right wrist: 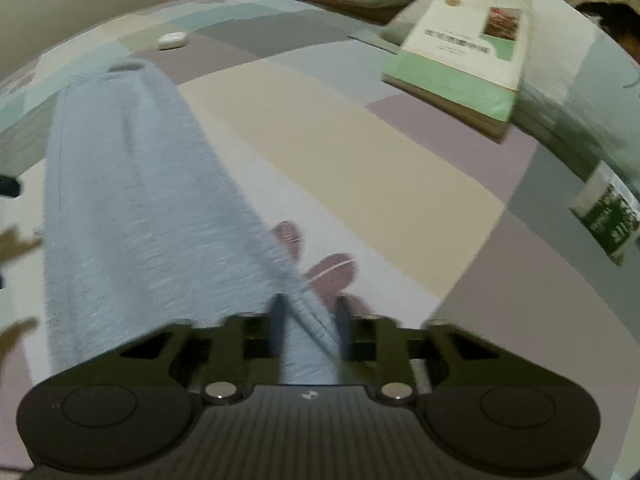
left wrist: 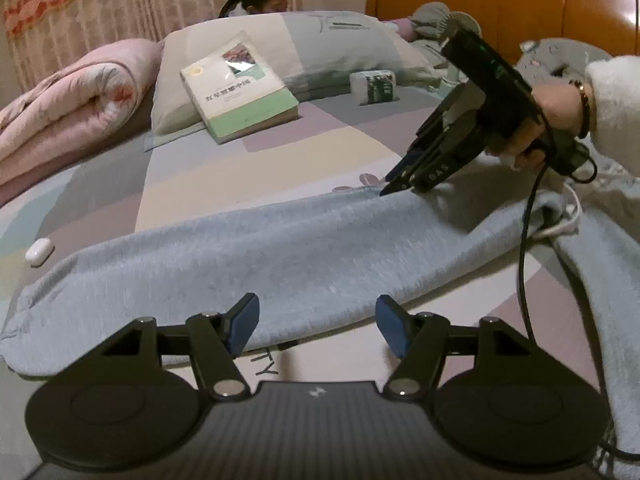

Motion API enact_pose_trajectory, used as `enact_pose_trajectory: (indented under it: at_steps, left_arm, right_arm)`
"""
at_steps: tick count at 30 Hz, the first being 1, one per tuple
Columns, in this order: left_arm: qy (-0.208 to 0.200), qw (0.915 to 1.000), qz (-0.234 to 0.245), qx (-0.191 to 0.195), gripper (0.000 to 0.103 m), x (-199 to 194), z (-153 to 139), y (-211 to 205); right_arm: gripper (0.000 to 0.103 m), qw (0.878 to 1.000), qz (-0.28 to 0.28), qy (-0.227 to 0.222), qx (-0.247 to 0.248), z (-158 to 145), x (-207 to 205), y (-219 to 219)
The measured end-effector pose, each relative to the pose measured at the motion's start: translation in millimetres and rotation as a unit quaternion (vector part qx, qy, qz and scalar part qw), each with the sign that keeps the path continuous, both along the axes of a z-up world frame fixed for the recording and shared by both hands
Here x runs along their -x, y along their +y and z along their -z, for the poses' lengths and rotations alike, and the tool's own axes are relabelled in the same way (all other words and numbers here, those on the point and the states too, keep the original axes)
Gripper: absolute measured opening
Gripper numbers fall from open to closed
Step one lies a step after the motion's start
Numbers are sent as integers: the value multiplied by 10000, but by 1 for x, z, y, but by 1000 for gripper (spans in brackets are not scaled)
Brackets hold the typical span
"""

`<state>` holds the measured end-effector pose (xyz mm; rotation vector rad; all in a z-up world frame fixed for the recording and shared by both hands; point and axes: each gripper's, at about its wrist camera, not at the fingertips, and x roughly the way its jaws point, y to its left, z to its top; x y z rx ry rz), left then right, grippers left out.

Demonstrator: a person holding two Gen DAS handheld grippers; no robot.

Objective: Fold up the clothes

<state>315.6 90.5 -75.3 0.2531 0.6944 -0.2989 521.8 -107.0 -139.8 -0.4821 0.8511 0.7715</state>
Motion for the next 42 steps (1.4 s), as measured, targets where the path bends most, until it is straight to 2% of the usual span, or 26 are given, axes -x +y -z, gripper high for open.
enact_pose_trajectory:
  at_steps: [3, 8, 12, 15, 20, 24, 27, 29, 32, 36, 38, 40, 41, 42]
  left_arm:
    - [51, 10000, 7, 72, 69, -2, 2, 2]
    - [97, 9999, -59, 111, 70, 1, 3, 9]
    - [163, 9998, -130, 64, 70, 1, 6, 14]
    - [224, 9996, -190, 28, 70, 2, 8, 19]
    - [250, 9989, -393, 35, 70, 2, 7, 40]
    - [540, 9927, -949, 514, 70, -9, 13, 82]
    - [874, 9777, -1465, 1221, 70, -18, 22, 123]
    - [1036, 9608, -1785, 1851, 70, -21, 31, 152]
    - [1041, 9311, -2083, 2809, 71, -23, 37, 190]
    - [855, 9098, -2593, 3127, 73, -32, 44, 223]
    - [813, 8940, -2736, 3453, 73, -38, 47, 238]
    - [757, 8824, -2902, 3625, 73, -43, 49, 249]
    - [721, 8773, -2988, 3687, 73, -45, 50, 253]
    - [685, 8720, -3073, 3748, 73, -47, 51, 258]
  right_arm:
    - [6, 9995, -154, -227, 128, -2, 10, 4]
    - [5, 9975, 327, -628, -76, -27, -12, -1]
    - [8, 9958, 791, -442, -142, -27, -41, 0]
    - [14, 9957, 839, -374, 130, -18, -40, 5]
    - [20, 9959, 786, -436, -112, -43, -14, -2]
    - [37, 9968, 574, -375, -420, -74, 22, -5]
    - [38, 9970, 321, -108, -699, -85, 56, -6]
    - [38, 9981, 4, -80, -616, -83, 81, 0]
    - [38, 9982, -504, -276, -167, -70, 116, 18]
    - [37, 9916, -1045, -665, 362, -44, 145, 46]
    - [37, 9909, -1084, -646, 461, -34, 145, 56]
    - [36, 9906, -1112, -574, 555, -23, 143, 64]
    - [34, 9901, -1123, -570, 618, -18, 142, 68]
    - [26, 9889, -1129, -641, 718, -14, 143, 71]
